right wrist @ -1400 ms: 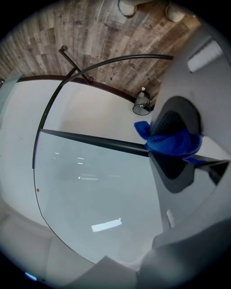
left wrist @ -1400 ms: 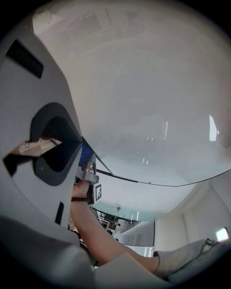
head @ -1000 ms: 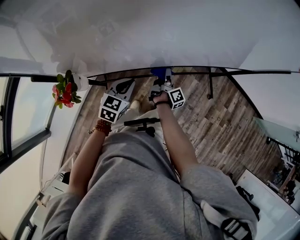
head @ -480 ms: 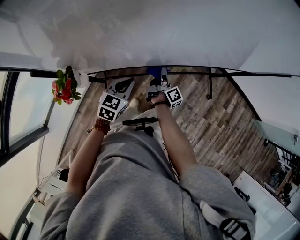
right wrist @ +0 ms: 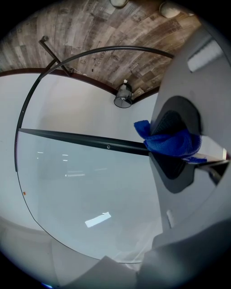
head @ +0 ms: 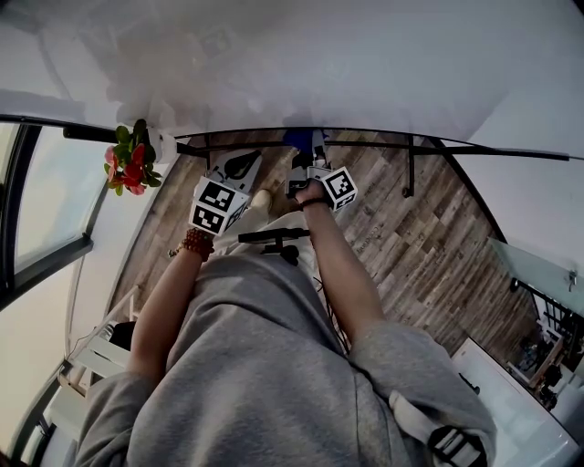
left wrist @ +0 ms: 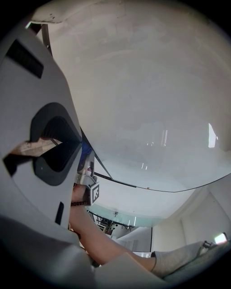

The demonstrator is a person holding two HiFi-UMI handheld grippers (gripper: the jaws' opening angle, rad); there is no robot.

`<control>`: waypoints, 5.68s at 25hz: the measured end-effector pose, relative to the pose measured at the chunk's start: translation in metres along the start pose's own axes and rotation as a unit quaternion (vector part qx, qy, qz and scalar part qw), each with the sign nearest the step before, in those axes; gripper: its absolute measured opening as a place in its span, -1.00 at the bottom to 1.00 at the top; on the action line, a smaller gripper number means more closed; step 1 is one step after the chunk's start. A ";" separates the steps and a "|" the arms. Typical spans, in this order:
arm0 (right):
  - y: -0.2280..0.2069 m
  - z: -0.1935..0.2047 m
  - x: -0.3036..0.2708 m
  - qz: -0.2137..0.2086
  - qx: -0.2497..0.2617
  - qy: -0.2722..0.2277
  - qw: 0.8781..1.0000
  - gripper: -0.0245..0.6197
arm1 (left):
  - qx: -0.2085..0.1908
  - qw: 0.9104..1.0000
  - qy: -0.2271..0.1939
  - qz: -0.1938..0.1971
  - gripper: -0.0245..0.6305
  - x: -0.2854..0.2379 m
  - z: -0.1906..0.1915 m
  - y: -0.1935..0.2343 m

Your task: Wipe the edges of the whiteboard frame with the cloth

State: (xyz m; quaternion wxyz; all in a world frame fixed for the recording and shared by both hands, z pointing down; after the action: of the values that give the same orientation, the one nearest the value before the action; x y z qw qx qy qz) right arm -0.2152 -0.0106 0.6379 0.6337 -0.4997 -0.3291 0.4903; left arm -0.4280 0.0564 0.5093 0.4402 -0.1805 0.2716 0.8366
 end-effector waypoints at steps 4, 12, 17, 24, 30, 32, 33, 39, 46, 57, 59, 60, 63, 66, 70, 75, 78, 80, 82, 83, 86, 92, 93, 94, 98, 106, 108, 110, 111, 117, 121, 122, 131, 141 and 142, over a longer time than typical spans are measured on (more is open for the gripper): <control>0.001 0.003 -0.001 -0.005 0.003 0.011 1.000 -0.59 | 0.002 1.000 -0.001 -0.001 -0.90 0.002 0.002 0.000; 0.010 0.023 -0.007 -0.020 0.022 0.056 0.998 -0.59 | 0.007 1.000 -0.002 -0.002 -0.90 0.008 0.006 0.002; 0.013 0.028 -0.009 -0.023 0.035 0.073 0.996 -0.59 | 0.012 1.000 -0.007 -0.009 -0.90 0.016 0.010 0.006; 0.023 0.036 -0.013 -0.040 0.084 0.123 0.988 -0.59 | 0.021 1.000 -0.011 -0.017 -0.90 0.022 0.013 0.008; 0.033 0.056 -0.020 -0.072 0.133 0.184 0.971 -0.59 | 0.023 1.000 -0.010 -0.018 -0.90 0.026 0.018 0.008; 0.037 0.060 -0.023 -0.075 0.148 0.199 0.966 -0.59 | 0.025 0.999 -0.011 -0.021 -0.90 0.029 0.019 0.008; 0.038 0.061 -0.023 -0.075 0.151 0.203 0.965 -0.59 | 0.026 0.999 -0.013 -0.023 -0.90 0.031 0.020 0.008; 0.043 0.076 -0.028 -0.082 0.169 0.231 0.955 -0.59 | 0.037 0.998 -0.018 -0.038 -0.90 0.040 0.026 0.016; 0.052 0.093 -0.033 -0.094 0.183 0.252 0.946 -0.59 | 0.048 0.997 -0.022 -0.053 -0.90 0.051 0.035 0.022; 0.060 0.124 -0.038 -0.110 0.193 0.280 0.934 -0.59 | 0.069 0.994 -0.028 -0.083 -0.90 0.071 0.046 0.032; 0.061 0.129 -0.038 -0.113 0.189 0.283 0.934 -0.59 | 0.072 0.993 -0.027 -0.088 -0.90 0.075 0.050 0.033; 0.062 0.131 -0.039 -0.114 0.186 0.284 0.934 -0.59 | 0.074 0.993 -0.026 -0.091 -0.90 0.077 0.052 0.034; 0.064 0.141 -0.041 -0.116 0.170 0.282 0.937 -0.59 | 0.083 0.991 -0.025 -0.102 -0.90 0.083 0.057 0.038; 0.064 0.149 -0.044 -0.117 0.159 0.278 0.940 -0.59 | 0.087 0.990 -0.030 -0.111 -0.90 0.088 0.060 0.042; 0.067 0.158 -0.045 -0.126 0.158 0.287 0.936 -0.59 | 0.089 0.988 -0.039 -0.117 -0.90 0.095 0.063 0.044; 0.070 0.174 -0.048 -0.137 0.129 0.282 0.941 -0.59 | 0.099 0.985 -0.042 -0.132 -0.90 0.105 0.069 0.050; 0.072 0.183 -0.048 -0.144 0.125 0.286 0.939 -0.59 | 0.108 0.984 -0.042 -0.139 -0.90 0.110 0.075 0.052; 0.076 0.193 -0.050 -0.148 0.130 0.293 0.936 -0.59 | 0.112 0.982 -0.042 -0.144 -0.90 0.115 0.079 0.054; 0.080 0.205 -0.052 -0.152 0.128 0.300 0.933 -0.59 | 0.119 0.980 -0.040 -0.153 -0.90 0.121 0.082 0.057; 0.082 0.210 -0.053 -0.153 0.125 0.303 0.932 -0.59 | 0.123 0.979 -0.039 -0.159 -0.90 0.125 0.083 0.058; 0.084 0.225 -0.055 -0.157 0.117 0.315 0.929 -0.59 | 0.133 0.974 -0.048 -0.175 -0.90 0.134 0.087 0.063; 0.091 0.245 -0.061 -0.163 0.102 0.334 0.923 -0.59 | 0.148 0.970 -0.047 -0.189 -0.90 0.141 0.099 0.073; 0.092 0.247 -0.062 -0.164 0.100 0.336 0.922 -0.59 | 0.148 0.970 -0.047 -0.189 -0.90 0.141 0.100 0.074; 0.092 0.248 -0.063 -0.165 0.097 0.339 0.921 -0.59 | 0.148 0.970 -0.047 -0.188 -0.90 0.140 0.100 0.075; 0.099 0.261 -0.065 -0.183 0.096 0.410 0.889 -0.59 | 0.150 0.972 -0.043 -0.177 -0.90 0.133 0.100 0.080; 0.089 0.218 -0.045 -0.185 0.263 0.536 0.781 -0.58 | 0.131 0.982 -0.043 -0.132 -0.90 0.103 0.067 0.074; 0.083 0.189 -0.037 -0.168 0.291 0.532 0.777 -0.58 | 0.113 0.988 -0.037 -0.101 -0.90 0.087 0.055 0.064; 0.074 0.154 -0.025 -0.145 0.318 0.517 0.782 -0.58 | 0.093 0.993 -0.029 -0.067 -0.90 0.070 0.044 0.053; 0.070 0.135 -0.016 -0.131 0.329 0.503 0.788 -0.58 | 0.083 0.995 -0.027 -0.050 -0.90 0.062 0.037 0.048; 0.068 0.012 0.051 -0.042 0.437 0.372 0.818 -0.57 | 0.080 0.996 -0.048 0.011 -0.90 0.019 -0.012 0.006; 0.086 -0.061 0.091 0.000 0.506 0.252 0.825 -0.57 | 0.041 0.996 -0.061 0.050 -0.90 -0.011 -0.049 -0.038; 0.092 -0.078 0.100 0.012 0.522 0.222 0.823 -0.57 | 0.022 0.996 -0.062 0.062 -0.90 -0.019 -0.058 -0.053; 0.193 -0.192 0.185 0.068 0.655 0.015 0.753 -0.57 | -0.077 0.978 -0.115 0.158 -0.90 -0.056 -0.117 -0.196; 0.225 -0.245 0.279 0.132 0.717 -0.101 0.677 -0.57 | -0.133 0.958 -0.124 0.221 -0.90 -0.087 -0.108 -0.316; 0.221 -0.251 0.287 0.141 0.712 -0.107 0.679 -0.57 | -0.139 0.956 -0.120 0.229 -0.90 -0.090 -0.106 -0.326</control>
State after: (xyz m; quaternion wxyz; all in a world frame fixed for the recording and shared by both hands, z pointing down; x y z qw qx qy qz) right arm 0.0351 0.1888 0.3349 0.6822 0.1182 0.1280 0.7101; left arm -0.0994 0.0854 0.3784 0.2367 -0.0708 0.1320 0.9600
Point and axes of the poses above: the fingertips, and each gripper's own axes: x backward along the fingers, y to its left, z out of its underside, the point moved 8 cm from there along x, backward along the fingers, and after that the axes turned 10 degrees about x, right-handed, at the moved point
